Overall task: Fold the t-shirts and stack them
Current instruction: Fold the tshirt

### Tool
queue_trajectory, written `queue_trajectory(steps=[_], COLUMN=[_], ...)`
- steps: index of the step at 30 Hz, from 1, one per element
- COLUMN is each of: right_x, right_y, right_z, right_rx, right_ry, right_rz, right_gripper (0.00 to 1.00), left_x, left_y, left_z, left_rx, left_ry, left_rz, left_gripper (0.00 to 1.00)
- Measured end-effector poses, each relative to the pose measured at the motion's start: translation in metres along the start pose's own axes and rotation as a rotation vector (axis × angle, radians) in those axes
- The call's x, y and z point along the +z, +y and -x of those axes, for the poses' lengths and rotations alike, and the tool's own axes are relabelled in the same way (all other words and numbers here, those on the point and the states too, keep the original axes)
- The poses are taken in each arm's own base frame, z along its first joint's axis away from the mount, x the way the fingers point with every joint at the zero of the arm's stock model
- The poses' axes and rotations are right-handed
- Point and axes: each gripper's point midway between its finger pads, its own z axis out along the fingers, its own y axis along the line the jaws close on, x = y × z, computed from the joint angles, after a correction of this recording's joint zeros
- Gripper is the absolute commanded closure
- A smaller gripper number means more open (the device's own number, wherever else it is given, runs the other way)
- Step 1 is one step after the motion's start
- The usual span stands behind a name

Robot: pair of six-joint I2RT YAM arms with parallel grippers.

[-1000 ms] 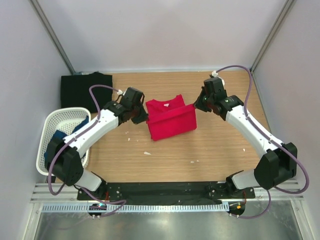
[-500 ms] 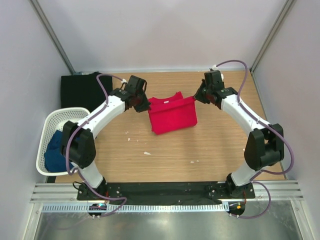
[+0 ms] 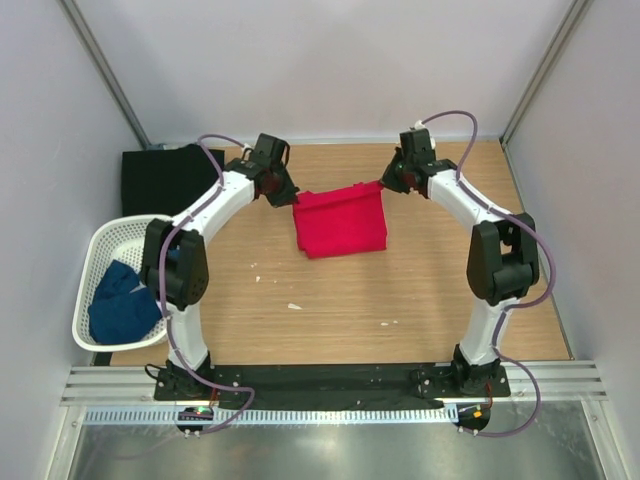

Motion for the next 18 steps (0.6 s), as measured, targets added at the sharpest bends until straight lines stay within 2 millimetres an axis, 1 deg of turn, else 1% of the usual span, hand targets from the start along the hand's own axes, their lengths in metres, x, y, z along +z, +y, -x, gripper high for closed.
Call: queue_trajectory(steps=[4,9,10,11,12,13,14,15,16,17,18], right_x=[0.018,0.047,0.053,0.057,0.062,0.068,0.072,0.077,0.078,0.079,0.079], right_y=[0.004,0.007,0.007,0.007,0.007,0.006,0.006,0.005,0.005,0.004,0.003], right_z=[0.007,0.011,0.01,0.01,0.009,0.01,0.011,0.014,0.017,0.019,0.021], right_rx=[0.001,0.001,0.0,-0.001,-0.002,-0.006,-0.01,-0.02,-0.023,-0.027,-0.034], right_ry=[0.001,0.021,0.03,0.034,0.042,0.047,0.047,0.044,0.04,0.038,0.033], right_rz=[0.005,0.013,0.012,0.012,0.012,0.009,0.007,0.009,0.01,0.011,0.014], right_gripper=[0.99,0.99,0.94,0.82,0.62,0.54,0.48,0.42,0.33,0.29,0.28], left_x=[0.021,0.045,0.049,0.053,0.056,0.058,0.059,0.06,0.061,0.06,0.058], left_y=[0.007,0.013,0.014,0.014,0.014,0.014,0.015,0.015,0.016,0.015,0.015], left_z=[0.003,0.013,0.017,0.021,0.024,0.028,0.032,0.037,0.043,0.049,0.056], left_rx=[-0.009,-0.015,-0.019,-0.021,-0.02,-0.015,-0.004,-0.003,-0.003,0.002,-0.004], left_ry=[0.022,0.037,0.038,0.036,0.035,0.032,0.027,0.021,0.01,0.0,-0.012], left_rz=[0.02,0.028,0.028,0.024,0.023,0.022,0.022,0.022,0.024,0.02,0.017], left_gripper=[1.0,1.0,0.97,0.92,0.86,0.64,0.52,0.43,0.31,0.25,0.18])
